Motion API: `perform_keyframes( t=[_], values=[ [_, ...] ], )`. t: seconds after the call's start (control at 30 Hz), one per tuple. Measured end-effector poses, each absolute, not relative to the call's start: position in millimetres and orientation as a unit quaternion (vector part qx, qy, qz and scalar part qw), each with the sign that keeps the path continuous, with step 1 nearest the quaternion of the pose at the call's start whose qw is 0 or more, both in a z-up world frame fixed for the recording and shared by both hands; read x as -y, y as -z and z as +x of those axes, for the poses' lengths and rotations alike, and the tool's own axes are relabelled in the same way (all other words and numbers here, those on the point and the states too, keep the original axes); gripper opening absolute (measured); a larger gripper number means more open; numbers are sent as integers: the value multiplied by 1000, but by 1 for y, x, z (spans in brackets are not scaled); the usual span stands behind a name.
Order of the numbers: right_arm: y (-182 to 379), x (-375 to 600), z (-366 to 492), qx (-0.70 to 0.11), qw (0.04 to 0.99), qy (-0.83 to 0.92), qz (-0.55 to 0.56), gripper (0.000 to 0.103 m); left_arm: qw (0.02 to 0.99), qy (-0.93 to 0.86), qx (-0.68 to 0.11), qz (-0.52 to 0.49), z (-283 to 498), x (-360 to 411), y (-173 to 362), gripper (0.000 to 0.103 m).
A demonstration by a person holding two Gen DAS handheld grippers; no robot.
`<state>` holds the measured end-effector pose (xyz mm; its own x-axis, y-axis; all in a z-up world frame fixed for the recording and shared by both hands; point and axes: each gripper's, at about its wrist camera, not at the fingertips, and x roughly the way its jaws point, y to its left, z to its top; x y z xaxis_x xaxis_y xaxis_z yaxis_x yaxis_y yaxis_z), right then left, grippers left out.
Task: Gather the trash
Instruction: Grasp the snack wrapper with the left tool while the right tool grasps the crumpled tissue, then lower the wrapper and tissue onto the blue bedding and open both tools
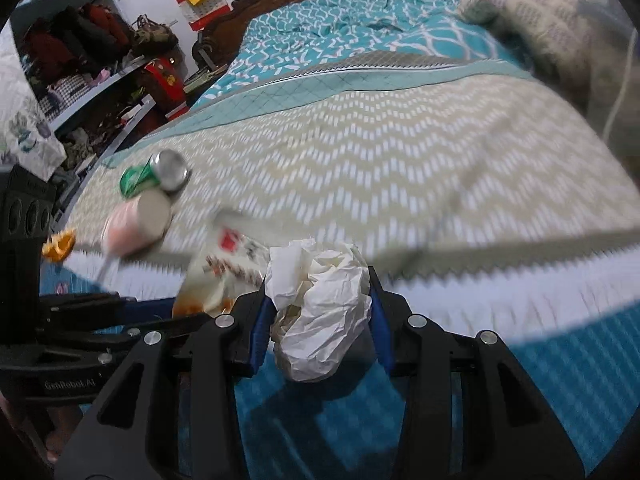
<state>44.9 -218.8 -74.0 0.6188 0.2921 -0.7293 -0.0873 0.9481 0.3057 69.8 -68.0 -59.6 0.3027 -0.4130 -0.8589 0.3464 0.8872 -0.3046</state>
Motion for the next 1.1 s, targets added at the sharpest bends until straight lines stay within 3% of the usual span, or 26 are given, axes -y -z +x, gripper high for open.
perform_keyframes(
  t=[0.3, 0.47, 0.57, 0.6, 0.63, 0.83, 1.1],
  values=[
    [77, 216, -10, -407, 900, -92, 128, 46, 820, 231, -524, -5, 40, 85, 63, 34],
    [78, 221, -19, -405, 902, -75, 127, 54, 826, 225, -517, -2, 35, 84, 63, 35],
    [77, 228, -23, -401, 903, -67, 138, 64, 829, 218, -515, 3, 34, 84, 61, 48],
    [75, 232, -25, -395, 905, -65, 143, 67, 833, 216, -510, 0, 33, 81, 59, 59],
    [73, 235, -26, -389, 907, -64, 149, 69, 836, 215, -505, -3, 33, 80, 57, 63],
    [69, 243, -23, -382, 907, -58, 166, 69, 855, 204, -476, -33, 34, 61, 41, 72],
    [62, 241, -24, -374, 911, -55, 167, 69, 864, 185, -464, -70, 41, 36, 31, 74]
  ],
)
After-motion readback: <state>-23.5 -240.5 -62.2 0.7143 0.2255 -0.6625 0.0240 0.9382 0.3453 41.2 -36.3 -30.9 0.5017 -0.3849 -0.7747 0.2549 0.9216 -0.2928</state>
